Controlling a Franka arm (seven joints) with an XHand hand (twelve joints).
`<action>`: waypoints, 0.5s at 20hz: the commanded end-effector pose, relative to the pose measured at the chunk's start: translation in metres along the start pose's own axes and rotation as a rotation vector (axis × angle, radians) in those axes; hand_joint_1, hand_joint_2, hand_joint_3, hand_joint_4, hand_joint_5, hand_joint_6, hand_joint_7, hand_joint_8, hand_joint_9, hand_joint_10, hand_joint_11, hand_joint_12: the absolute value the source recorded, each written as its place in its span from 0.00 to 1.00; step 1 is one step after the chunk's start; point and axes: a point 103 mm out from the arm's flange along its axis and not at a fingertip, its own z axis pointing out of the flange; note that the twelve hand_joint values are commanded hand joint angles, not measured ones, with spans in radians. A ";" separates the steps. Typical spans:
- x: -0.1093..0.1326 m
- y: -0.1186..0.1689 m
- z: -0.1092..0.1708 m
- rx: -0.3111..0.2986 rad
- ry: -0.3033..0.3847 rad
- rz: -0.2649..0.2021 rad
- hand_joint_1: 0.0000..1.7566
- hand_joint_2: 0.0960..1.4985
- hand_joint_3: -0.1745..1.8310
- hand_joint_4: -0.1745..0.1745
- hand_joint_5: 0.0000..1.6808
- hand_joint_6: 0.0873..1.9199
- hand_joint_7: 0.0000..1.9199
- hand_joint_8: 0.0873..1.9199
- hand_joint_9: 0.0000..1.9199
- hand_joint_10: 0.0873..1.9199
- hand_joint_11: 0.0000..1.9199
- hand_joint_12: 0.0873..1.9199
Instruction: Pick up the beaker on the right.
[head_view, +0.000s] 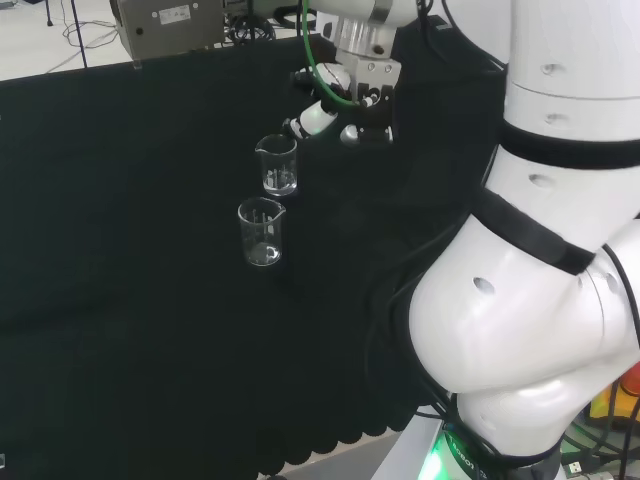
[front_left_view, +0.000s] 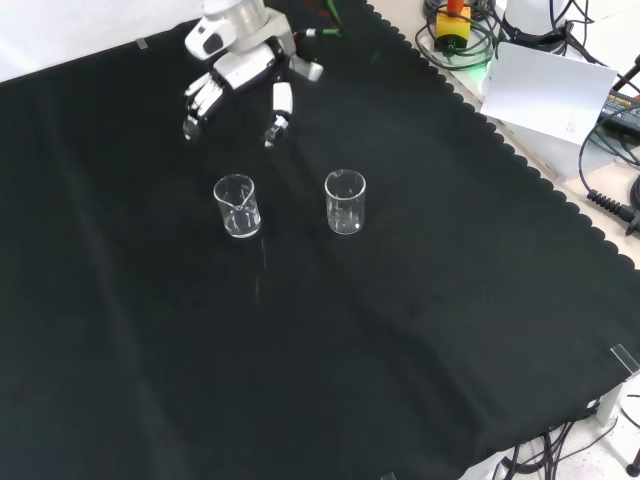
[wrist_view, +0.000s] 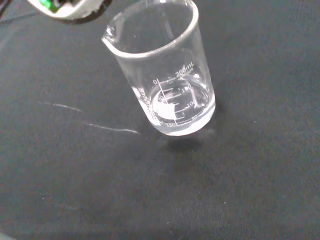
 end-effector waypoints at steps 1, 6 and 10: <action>-0.014 0.023 0.011 0.001 0.113 -0.068 0.46 0.35 0.40 0.44 0.17 0.00 0.09 0.29 0.18 0.32 0.01 0.73; -0.018 0.031 0.016 0.004 0.178 -0.135 0.46 0.34 0.40 0.44 0.19 0.00 0.09 0.30 0.19 0.32 0.02 0.73; -0.021 0.034 0.025 0.007 0.222 -0.175 0.46 0.33 0.41 0.44 0.20 0.00 0.10 0.30 0.20 0.32 0.03 0.72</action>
